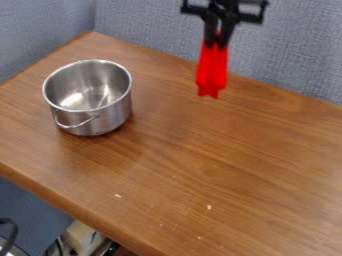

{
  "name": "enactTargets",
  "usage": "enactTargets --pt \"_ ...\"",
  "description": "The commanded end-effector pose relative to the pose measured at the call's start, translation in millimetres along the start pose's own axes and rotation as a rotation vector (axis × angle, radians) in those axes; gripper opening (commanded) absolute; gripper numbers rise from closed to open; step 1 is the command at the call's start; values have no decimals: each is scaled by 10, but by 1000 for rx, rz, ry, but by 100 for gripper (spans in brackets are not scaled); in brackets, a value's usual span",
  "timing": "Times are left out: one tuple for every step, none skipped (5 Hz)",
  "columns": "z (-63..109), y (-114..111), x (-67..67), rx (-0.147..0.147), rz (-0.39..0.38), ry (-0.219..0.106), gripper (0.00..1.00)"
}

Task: Put the red object in the metal pot

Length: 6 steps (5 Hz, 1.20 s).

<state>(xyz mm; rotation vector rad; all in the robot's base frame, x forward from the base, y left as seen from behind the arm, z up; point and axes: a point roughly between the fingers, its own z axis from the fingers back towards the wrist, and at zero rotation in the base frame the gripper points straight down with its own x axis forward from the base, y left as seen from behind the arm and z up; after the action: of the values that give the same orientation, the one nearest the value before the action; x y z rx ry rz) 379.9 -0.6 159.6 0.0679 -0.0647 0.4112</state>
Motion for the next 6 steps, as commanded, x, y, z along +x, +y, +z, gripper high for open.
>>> enactTargets --pt "288 472 14 12 120 -47 0" --pt "289 859 -51 15 215 -39 0" --pt "296 1233 -125 30 337 -35 0" --pt "255 1416 -222 46 433 -23 0" --pt "148 1549 -307 83 450 6 0" --pt "15 1614 -330 94 457 4 0"
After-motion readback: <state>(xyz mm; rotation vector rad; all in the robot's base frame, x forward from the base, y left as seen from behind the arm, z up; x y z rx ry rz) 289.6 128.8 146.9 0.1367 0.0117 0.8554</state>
